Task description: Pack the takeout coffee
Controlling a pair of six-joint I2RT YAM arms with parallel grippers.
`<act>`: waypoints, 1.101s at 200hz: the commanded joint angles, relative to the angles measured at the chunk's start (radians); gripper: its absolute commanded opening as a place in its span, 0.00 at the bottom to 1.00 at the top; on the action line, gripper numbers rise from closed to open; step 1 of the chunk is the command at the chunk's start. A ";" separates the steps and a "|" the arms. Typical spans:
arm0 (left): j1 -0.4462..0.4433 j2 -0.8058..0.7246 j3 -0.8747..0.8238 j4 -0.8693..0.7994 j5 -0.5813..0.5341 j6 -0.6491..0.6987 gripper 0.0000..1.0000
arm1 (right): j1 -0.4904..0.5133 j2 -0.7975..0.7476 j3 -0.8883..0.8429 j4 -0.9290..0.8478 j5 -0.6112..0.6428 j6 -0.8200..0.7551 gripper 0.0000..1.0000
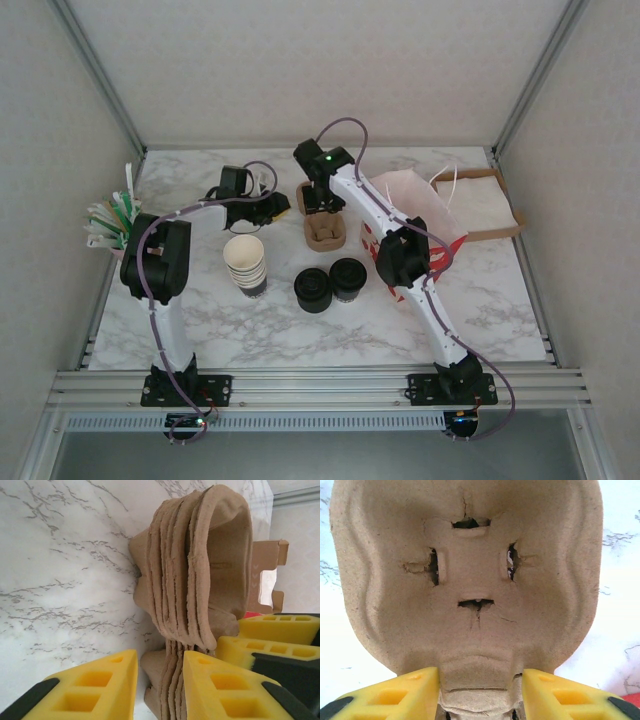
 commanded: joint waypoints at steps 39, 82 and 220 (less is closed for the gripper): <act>-0.006 0.030 0.025 -0.012 0.008 0.028 0.29 | -0.007 0.037 0.039 0.009 -0.028 0.017 0.46; -0.007 0.038 0.034 -0.013 0.011 0.028 0.29 | -0.007 0.038 0.049 0.006 -0.032 0.016 0.41; 0.005 0.048 0.041 0.039 0.072 -0.001 0.37 | 0.012 -0.060 -0.022 0.014 -0.034 0.012 0.33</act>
